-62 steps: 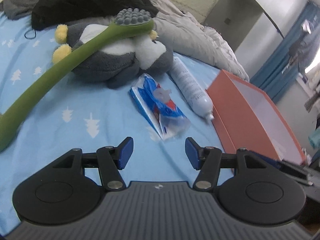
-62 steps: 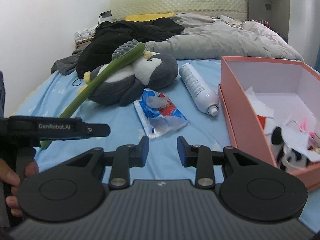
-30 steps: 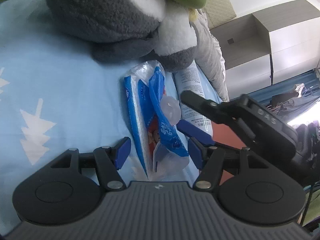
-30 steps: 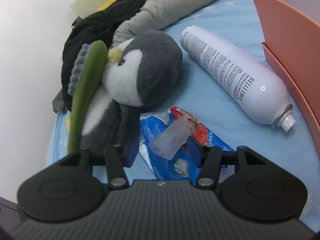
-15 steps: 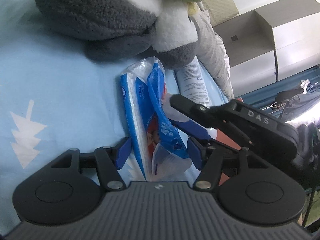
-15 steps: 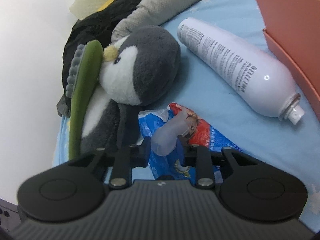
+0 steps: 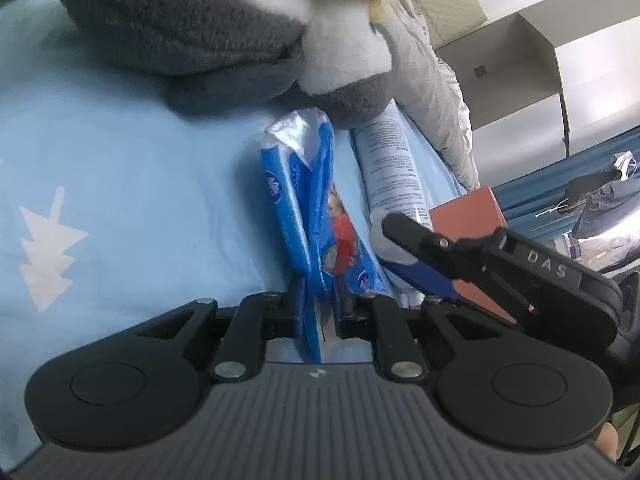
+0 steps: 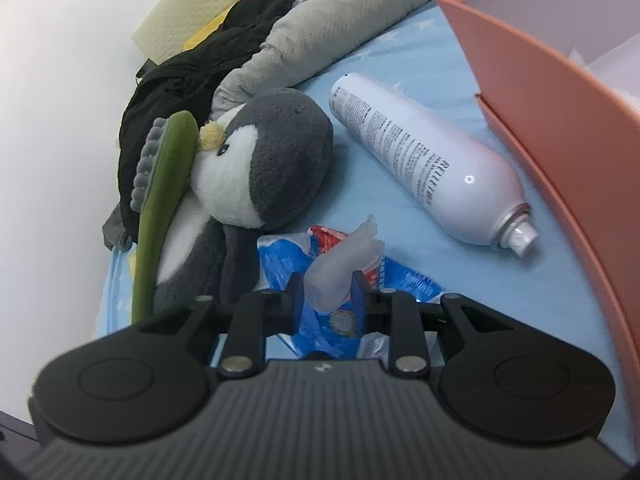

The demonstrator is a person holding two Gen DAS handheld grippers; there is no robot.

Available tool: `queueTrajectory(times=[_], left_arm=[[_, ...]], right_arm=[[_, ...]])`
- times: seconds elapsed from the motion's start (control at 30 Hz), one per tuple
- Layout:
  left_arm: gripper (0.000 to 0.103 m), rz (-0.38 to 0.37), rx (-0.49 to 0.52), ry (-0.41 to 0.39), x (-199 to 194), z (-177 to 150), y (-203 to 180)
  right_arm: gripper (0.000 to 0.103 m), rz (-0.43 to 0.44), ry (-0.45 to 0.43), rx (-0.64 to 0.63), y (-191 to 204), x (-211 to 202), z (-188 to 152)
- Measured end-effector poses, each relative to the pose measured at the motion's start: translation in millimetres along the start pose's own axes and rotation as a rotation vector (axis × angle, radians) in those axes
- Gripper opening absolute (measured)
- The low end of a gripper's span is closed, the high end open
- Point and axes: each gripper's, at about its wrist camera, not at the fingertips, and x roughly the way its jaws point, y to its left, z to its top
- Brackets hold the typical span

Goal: Organize soft objects
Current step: 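Reach the left tool to the blue snack bag while the right tool reaches the clear plastic piece, then close the left tool on the blue snack bag while the right tool grasps the clear plastic piece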

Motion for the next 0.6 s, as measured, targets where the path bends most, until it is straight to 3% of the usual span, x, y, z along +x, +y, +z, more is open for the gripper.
queueTrajectory(times=[0.6], left_arm=[[0.011, 0.081, 0.107, -0.009, -80.9, -37.4, -13.0]], right_arm=[[0.028, -0.124, 0.001, -0.193, 14.2, -59.7, -55.8]])
